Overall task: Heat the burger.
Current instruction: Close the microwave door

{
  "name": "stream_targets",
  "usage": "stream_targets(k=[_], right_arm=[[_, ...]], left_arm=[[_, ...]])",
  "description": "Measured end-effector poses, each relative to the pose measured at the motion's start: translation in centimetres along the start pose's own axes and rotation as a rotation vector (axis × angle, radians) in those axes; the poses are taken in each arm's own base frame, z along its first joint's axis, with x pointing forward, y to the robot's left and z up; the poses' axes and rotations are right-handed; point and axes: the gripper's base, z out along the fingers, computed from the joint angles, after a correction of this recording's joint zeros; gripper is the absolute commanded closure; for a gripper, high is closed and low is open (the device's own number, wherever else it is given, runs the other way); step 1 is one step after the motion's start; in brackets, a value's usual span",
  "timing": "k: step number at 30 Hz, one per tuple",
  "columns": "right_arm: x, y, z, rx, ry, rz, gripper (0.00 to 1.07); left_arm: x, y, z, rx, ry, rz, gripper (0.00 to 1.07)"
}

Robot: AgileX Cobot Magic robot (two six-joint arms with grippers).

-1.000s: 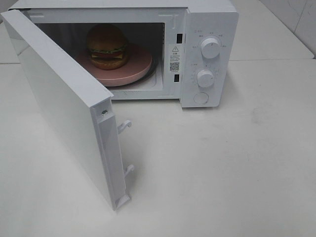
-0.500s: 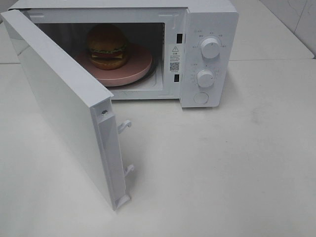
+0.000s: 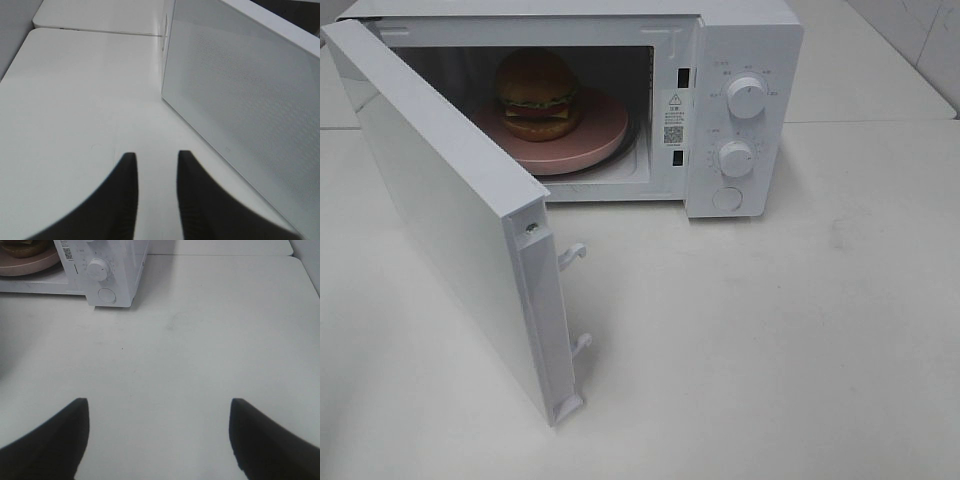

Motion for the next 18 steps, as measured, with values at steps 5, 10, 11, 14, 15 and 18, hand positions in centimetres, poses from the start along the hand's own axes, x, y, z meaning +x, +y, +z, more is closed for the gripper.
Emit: stream_targets(k=[5, 10, 11, 14, 15, 18], right_arm=[[0.0, 0.0, 0.0, 0.0, 0.0, 0.0, 0.32], [0.0, 0.0, 0.0, 0.0, 0.0, 0.0, 0.32], [0.0, 0.0, 0.0, 0.0, 0.001, 0.0, 0.32], [0.0, 0.0, 0.0, 0.0, 0.001, 0.0, 0.32], [0.0, 0.0, 0.0, 0.0, 0.001, 0.0, 0.32], [0.0, 0.0, 0.0, 0.0, 0.001, 0.0, 0.32]], left_arm=[[-0.7, 0.1, 1.4, -0.003, -0.072, -0.004, 1.07], [-0.3, 0.4, 3.5, -0.01, -0.155, -0.01, 1.07], [0.1, 0.5, 4.3, -0.013, -0.181, -0.014, 1.07], [0.4, 0.6, 5.1, -0.017, -0.227, -0.015, 1.07], [0.7, 0.7, 5.5, -0.019, -0.25, -0.016, 1.07], [1.4, 0.9, 6.4, -0.025, -0.333, -0.022, 1.07]])
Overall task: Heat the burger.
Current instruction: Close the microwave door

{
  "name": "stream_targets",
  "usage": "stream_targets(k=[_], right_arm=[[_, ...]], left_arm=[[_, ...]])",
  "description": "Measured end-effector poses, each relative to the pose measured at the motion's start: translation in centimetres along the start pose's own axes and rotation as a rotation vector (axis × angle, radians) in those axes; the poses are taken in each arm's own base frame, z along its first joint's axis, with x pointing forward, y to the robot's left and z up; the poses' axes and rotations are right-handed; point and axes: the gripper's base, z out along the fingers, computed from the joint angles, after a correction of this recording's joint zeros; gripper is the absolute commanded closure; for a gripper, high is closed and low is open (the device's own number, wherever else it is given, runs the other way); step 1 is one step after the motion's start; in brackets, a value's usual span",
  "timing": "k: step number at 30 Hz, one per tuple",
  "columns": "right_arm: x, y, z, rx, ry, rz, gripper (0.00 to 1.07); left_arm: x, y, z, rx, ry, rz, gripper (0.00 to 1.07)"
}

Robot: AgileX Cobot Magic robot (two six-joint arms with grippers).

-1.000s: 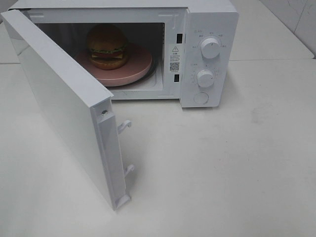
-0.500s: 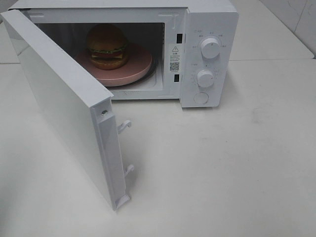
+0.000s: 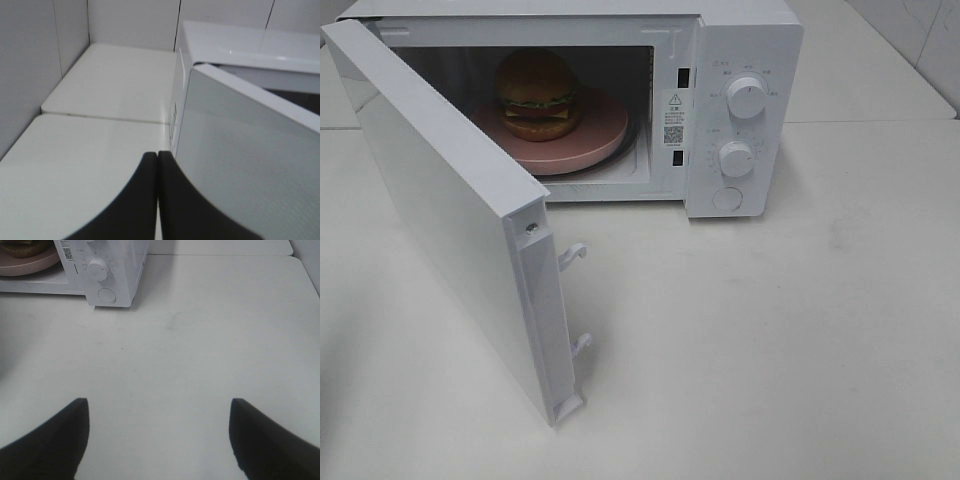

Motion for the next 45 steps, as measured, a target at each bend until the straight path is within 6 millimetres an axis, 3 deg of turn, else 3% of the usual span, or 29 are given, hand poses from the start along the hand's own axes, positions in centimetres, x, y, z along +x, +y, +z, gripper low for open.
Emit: stream_targets(k=[5, 16, 21, 28, 34, 40, 45], right_arm=[[0.0, 0.0, 0.0, 0.0, 0.0, 0.0, 0.32], [0.0, 0.0, 0.0, 0.0, 0.0, 0.0, 0.32], [0.0, 0.0, 0.0, 0.0, 0.0, 0.0, 0.32], [0.0, 0.0, 0.0, 0.0, 0.0, 0.0, 0.32], [0.0, 0.0, 0.0, 0.0, 0.0, 0.0, 0.32], [0.0, 0.0, 0.0, 0.0, 0.0, 0.0, 0.32], [0.0, 0.0, 0.0, 0.0, 0.0, 0.0, 0.32]], left_arm=[[0.8, 0.3, 1.0, -0.011, -0.128, 0.001, 1.07], [2.8, -0.3, 4.7, 0.067, -0.05, 0.05, 1.07], [4.7, -0.8, 6.9, 0.136, 0.029, 0.05, 1.07], [6.2, -1.3, 8.5, 0.209, 0.048, 0.063, 1.07], [7.2, -2.3, 9.6, 0.332, 0.002, 0.075, 1.07], [8.7, -5.0, 10.6, 0.459, 0.057, 0.099, 1.07], [9.7, -6.2, 10.8, 0.462, 0.1, 0.076, 1.07]])
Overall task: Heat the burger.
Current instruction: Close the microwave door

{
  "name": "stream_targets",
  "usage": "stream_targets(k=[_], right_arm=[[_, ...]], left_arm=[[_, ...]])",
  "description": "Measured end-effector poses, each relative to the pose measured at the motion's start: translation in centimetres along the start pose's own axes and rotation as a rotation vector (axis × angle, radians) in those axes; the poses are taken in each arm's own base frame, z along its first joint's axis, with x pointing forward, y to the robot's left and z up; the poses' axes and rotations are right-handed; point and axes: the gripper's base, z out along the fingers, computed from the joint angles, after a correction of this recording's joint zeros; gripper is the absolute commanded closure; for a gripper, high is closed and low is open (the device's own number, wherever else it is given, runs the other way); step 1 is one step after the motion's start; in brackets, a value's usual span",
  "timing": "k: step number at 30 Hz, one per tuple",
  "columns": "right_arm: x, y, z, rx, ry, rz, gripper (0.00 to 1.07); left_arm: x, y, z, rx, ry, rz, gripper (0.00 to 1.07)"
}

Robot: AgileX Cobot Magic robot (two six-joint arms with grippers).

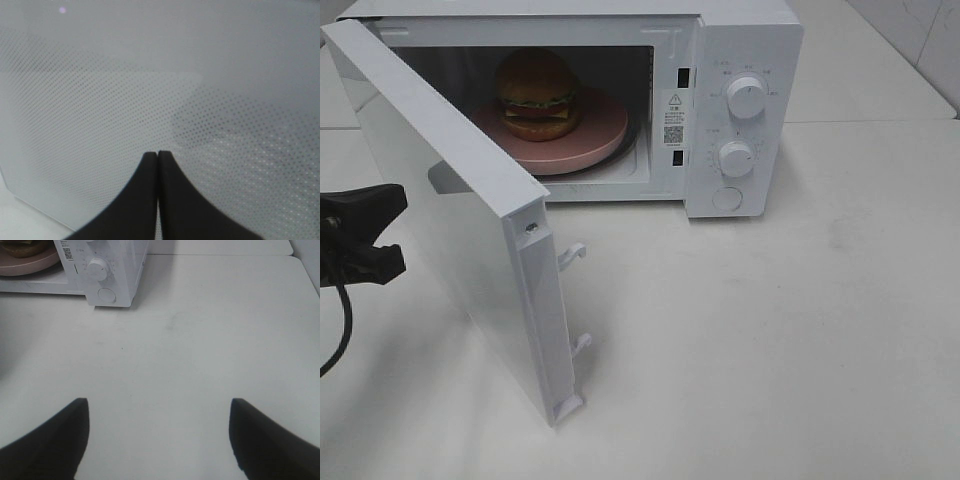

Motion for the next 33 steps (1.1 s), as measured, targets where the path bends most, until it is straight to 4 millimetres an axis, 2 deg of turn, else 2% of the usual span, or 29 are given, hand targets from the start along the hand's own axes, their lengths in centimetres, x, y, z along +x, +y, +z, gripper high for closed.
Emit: stream_targets(k=[4, 13, 15, 18, 24, 26, 33], right_arm=[[0.0, 0.0, 0.0, 0.0, 0.0, 0.0, 0.32], [0.0, 0.0, 0.0, 0.0, 0.0, 0.0, 0.32], [0.0, 0.0, 0.0, 0.0, 0.0, 0.0, 0.32], [0.0, 0.0, 0.0, 0.0, 0.0, 0.0, 0.32], [0.0, 0.0, 0.0, 0.0, 0.0, 0.0, 0.32], [0.0, 0.0, 0.0, 0.0, 0.0, 0.0, 0.32], [0.0, 0.0, 0.0, 0.0, 0.0, 0.0, 0.32]], left_arm=[[0.7, -0.6, 0.5, -0.044, 0.021, -0.024, 1.07], [1.2, -2.4, 1.8, -0.011, 0.039, 0.003, 1.07], [1.0, -3.6, 3.1, 0.02, 0.028, 0.002, 1.07], [0.8, -4.6, 4.0, 0.035, 0.025, -0.004, 1.07], [0.5, -5.4, 4.9, 0.022, 0.029, -0.018, 1.07], [0.1, -6.2, 6.0, -0.001, 0.035, -0.022, 1.07], [-1.3, -7.6, 7.6, -0.027, 0.04, 0.004, 1.07]])
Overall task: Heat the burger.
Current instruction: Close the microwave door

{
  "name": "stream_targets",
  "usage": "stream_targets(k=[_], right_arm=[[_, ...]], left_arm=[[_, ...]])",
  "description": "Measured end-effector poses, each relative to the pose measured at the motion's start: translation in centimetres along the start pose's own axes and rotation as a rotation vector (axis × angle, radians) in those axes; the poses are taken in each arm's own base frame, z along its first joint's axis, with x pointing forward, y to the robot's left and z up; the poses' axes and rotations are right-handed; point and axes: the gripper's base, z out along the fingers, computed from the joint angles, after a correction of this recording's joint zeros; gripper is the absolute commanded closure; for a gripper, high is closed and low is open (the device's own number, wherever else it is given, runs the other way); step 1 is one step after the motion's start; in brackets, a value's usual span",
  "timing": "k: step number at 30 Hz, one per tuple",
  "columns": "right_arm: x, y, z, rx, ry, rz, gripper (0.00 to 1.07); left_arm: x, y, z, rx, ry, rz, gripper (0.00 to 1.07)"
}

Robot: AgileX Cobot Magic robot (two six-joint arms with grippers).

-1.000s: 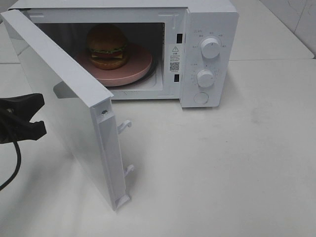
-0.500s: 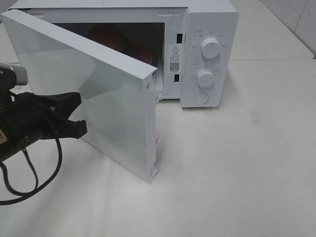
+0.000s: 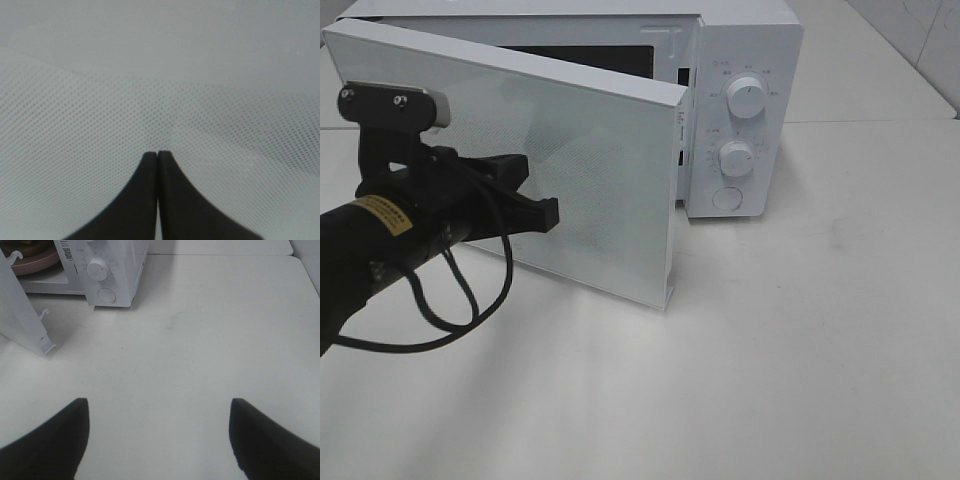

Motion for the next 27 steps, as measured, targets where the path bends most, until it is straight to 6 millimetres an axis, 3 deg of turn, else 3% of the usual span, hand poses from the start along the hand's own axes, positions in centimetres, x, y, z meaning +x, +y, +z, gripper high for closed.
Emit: stream_targets(k=[9, 18, 27], right_arm=[[0.0, 0.0, 0.0, 0.0, 0.0, 0.0, 0.32], [0.0, 0.0, 0.0, 0.0, 0.0, 0.0, 0.32], [0.0, 0.0, 0.0, 0.0, 0.0, 0.0, 0.32]], left_arm=[[-2.4, -1.1, 2.3, -0.034, -0.032, -0.021, 1.07], [-2.7, -1.9, 5.6, -0.032, -0.036, -0.037, 1.07], [-2.9, -2.5, 7.3, -0.025, -0.039, -0.044, 1.07]])
